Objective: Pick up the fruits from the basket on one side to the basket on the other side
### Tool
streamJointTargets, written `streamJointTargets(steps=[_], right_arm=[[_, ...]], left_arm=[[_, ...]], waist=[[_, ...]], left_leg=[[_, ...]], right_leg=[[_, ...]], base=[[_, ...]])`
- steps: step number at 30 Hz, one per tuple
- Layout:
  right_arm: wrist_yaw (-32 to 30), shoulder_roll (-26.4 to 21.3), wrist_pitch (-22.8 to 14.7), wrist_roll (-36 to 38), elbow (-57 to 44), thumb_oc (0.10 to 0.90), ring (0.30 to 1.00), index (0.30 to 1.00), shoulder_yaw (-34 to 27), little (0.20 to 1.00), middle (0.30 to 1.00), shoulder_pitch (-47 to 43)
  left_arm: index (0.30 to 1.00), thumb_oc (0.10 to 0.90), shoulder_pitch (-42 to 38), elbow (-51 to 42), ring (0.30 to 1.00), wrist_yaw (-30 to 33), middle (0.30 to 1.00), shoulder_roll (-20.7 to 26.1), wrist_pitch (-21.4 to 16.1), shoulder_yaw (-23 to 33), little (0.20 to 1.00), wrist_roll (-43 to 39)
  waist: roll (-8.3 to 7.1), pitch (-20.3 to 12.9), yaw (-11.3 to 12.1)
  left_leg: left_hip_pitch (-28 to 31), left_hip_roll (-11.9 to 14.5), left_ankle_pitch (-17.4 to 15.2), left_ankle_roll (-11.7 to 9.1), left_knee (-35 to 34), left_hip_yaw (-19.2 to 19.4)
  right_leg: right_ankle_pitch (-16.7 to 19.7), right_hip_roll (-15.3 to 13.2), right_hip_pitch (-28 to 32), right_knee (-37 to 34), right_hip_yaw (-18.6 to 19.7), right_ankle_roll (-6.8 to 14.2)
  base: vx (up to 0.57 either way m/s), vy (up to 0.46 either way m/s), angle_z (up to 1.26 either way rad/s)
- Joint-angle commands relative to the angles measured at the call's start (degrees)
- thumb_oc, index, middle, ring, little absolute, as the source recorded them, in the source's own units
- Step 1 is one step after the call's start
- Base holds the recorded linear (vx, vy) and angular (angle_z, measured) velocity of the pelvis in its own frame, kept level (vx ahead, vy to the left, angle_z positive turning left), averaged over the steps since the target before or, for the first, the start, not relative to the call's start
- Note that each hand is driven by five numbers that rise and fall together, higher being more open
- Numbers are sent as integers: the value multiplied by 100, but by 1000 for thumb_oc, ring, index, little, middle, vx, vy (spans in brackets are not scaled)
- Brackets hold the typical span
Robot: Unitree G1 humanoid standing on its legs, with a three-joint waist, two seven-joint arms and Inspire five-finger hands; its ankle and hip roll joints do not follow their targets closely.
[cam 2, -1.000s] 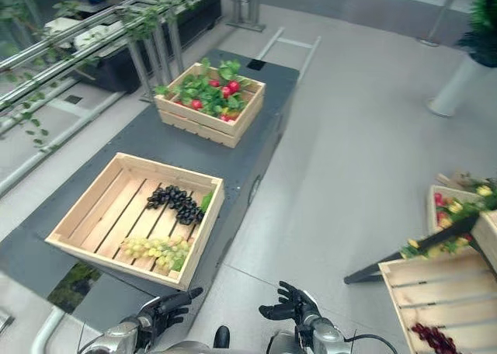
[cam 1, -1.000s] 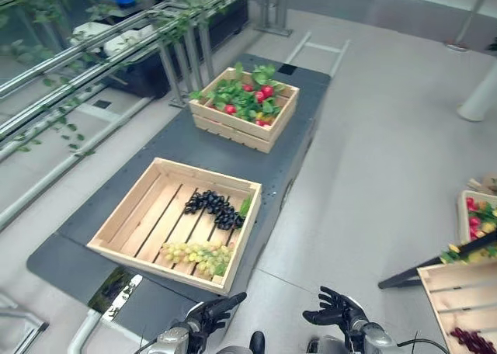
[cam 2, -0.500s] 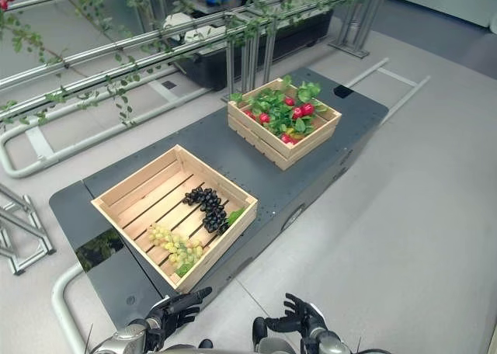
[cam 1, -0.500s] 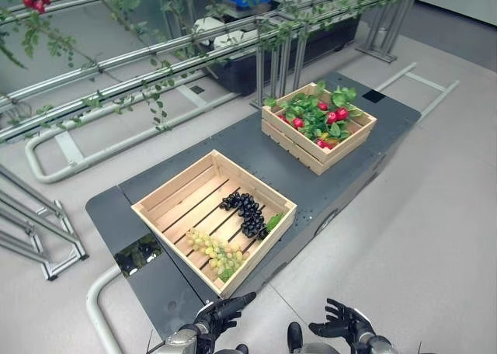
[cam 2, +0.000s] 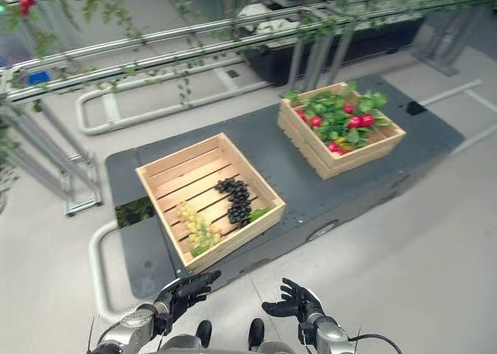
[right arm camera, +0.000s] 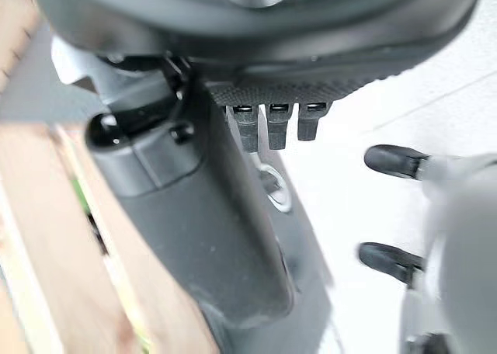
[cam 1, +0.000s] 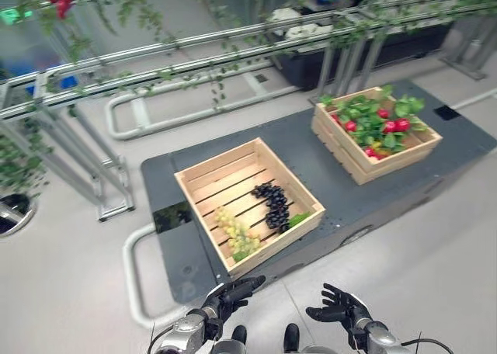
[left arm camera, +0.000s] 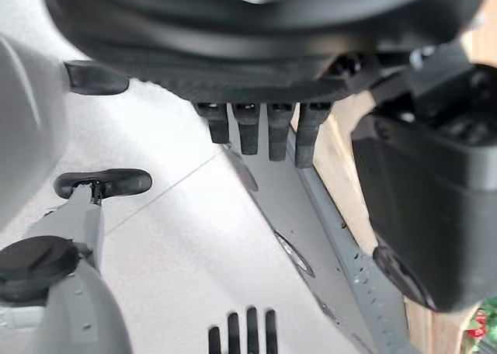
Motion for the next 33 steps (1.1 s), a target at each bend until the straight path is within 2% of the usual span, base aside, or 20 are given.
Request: streamJointTargets(steps=[1,2,4,7,10,14,18,20,23,25,27,28,30,31,32,33], right_arm=[[-71,-71,-347,167,-328,800,900,900,151,900,900,-158],[-144,-51,-395,244,-310,800,900,900,133,900,900,-183],[-240,-1,-362,287,-260,800,900,900,165,900,900,-252],[-260,48,-336,333,-271,800,900,900,136,900,900,-132],[-317,104,-312,325,-264,800,900,900,132,900,900,-46],[-374,184,-355,327,-243,800,900,900,27,900,900,17],[-377,170,-445,360,-253,800,900,900,-6,900,900,-41],[-383,160,-455,378,-332,800,900,900,11,900,900,-34],[-322,124,-452,307,-334,800,900,900,10,900,900,-48],[-249,72,-487,378,-185,800,900,900,-10,900,900,-151],[-184,43,-484,343,-118,800,900,900,-47,900,900,-200],[-139,22,-416,378,-78,800,900,900,-43,900,900,-194],[-100,-49,-330,406,-82,800,900,900,-21,900,900,-177],[-53,-142,-290,331,-138,800,900,900,40,900,900,-120],[-56,-149,-288,317,-145,800,900,900,47,900,900,-112],[-93,-236,-206,334,-248,800,900,900,41,900,900,-28]], left_arm=[[900,800,-408,-255,900,-78,900,9,-301,2,900,-312],[900,800,-515,-199,900,-66,900,-31,-346,-1,900,-235],[900,800,-588,-95,900,-4,900,-33,-630,-48,900,2],[900,800,-594,-26,900,-42,900,43,-840,-99,900,212],[900,800,-540,-14,900,-16,900,134,-1014,-175,900,383],[900,800,-553,-123,900,-37,900,286,-1205,-217,900,493],[900,800,-640,-498,900,47,900,457,-1400,-375,900,723],[900,800,-707,-830,900,25,900,622,-1389,-479,900,809],[900,800,-850,-1391,900,59,900,908,-1303,-758,900,1185],[900,800,-1001,-1715,900,90,900,1082,-1249,-947,900,1472],[900,800,-1063,-2005,900,87,900,1264,-1195,-1024,900,1793],[900,800,-1118,-2235,900,31,900,1464,-1097,-1149,900,2131],[900,800,-1135,-2444,900,79,900,1619,-896,-1246,900,2352],[900,800,-1186,-2701,900,164,900,1891,-671,-1328,900,2289],[900,800,-1193,-2727,900,184,900,1930,-643,-1332,900,2278],[900,800,-1218,-2947,900,294,900,2193,-506,-1244,900,2311]], waist=[[-71,-120,-77],[-53,-76,-105],[-71,-59,-52],[-96,-116,-17],[-99,-182,0],[-103,-134,11],[-95,-5,-2],[-89,50,-19],[-83,69,-47],[-107,85,-84],[-101,115,-123],[-60,76,-129],[-74,58,-155],[-61,76,-220],[-57,80,-229],[-21,45,-261]], left_leg=[[102,331,741,-303,-795,360],[41,399,818,-326,-865,628],[26,302,782,-280,-880,378],[148,176,648,-190,-880,212],[296,92,525,-90,-880,222],[367,-28,363,110,-754,289],[319,-129,222,271,-575,341],[324,-156,173,326,-546,356],[299,-167,153,288,-555,328],[282,-210,33,283,-536,310],[298,-205,-65,320,-514,326],[285,-102,11,284,-529,392],[216,-58,-12,263,-306,323],[233,26,-9,220,-234,307],[246,37,-2,214,-247,308],[349,110,79,171,-390,307]], right_leg=[[-50,-37,12,132,339,405],[-70,-67,60,90,200,419],[-55,-163,19,139,156,466],[-67,-301,32,241,102,555],[-143,-422,27,447,83,636],[-317,-586,-114,1061,153,758],[-137,-678,-512,2011,259,835],[-18,-699,-661,2203,317,858],[211,-830,-657,1433,484,863],[617,-948,-765,707,765,955],[808,-966,-940,768,956,980],[544,-861,-798,650,909,1007],[533,-823,-717,582,930,1001],[499,-777,-690,553,984,1005],[490,-771,-682,547,987,1004],[458,-726,-562,385,965,1000]], base=[[-33,131,75],[-18,202,80],[12,249,72],[77,217,19],[118,247,9],[76,263,-3],[0,185,-12],[5,40,-18],[31,-86,0],[19,-157,5],[38,-204,8],[121,-313,20],[132,-264,40],[90,-134,54],[180,-183,50],[162,-118,20]])
